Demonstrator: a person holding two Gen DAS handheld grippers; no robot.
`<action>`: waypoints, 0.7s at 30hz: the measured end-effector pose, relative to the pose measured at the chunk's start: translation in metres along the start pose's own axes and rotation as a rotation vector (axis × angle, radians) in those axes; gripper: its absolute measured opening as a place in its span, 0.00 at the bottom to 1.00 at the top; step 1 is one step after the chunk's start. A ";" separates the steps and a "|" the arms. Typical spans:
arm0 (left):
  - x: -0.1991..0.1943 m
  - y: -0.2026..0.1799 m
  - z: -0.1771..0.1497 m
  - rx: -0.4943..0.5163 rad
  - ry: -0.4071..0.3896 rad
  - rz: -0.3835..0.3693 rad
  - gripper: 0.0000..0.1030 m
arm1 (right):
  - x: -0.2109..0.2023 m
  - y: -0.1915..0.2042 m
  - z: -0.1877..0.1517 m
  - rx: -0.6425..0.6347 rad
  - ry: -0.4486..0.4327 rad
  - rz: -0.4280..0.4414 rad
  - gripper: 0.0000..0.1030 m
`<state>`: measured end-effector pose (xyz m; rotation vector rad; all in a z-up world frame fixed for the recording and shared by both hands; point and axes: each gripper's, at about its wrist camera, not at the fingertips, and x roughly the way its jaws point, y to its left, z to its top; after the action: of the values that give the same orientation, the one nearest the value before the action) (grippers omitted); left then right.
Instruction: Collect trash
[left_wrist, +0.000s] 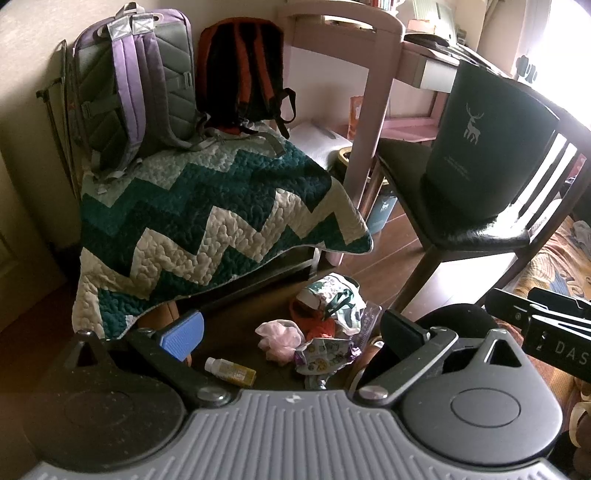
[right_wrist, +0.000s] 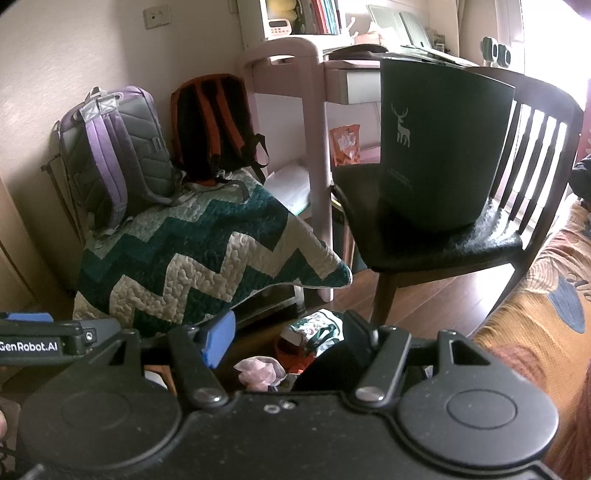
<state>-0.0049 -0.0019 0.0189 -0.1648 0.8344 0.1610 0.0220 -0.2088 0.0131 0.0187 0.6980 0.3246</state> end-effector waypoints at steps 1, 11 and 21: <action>0.000 0.000 -0.001 0.000 -0.001 0.001 1.00 | 0.000 0.000 0.000 0.000 0.000 0.000 0.62; 0.001 -0.001 -0.003 0.000 0.001 0.001 1.00 | 0.001 0.004 -0.005 0.004 0.008 0.002 0.62; 0.017 0.001 -0.005 0.007 0.020 0.007 1.00 | 0.014 -0.002 -0.001 0.009 0.037 0.015 0.62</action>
<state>0.0029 -0.0006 0.0025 -0.1574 0.8551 0.1629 0.0323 -0.2068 0.0034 0.0263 0.7364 0.3369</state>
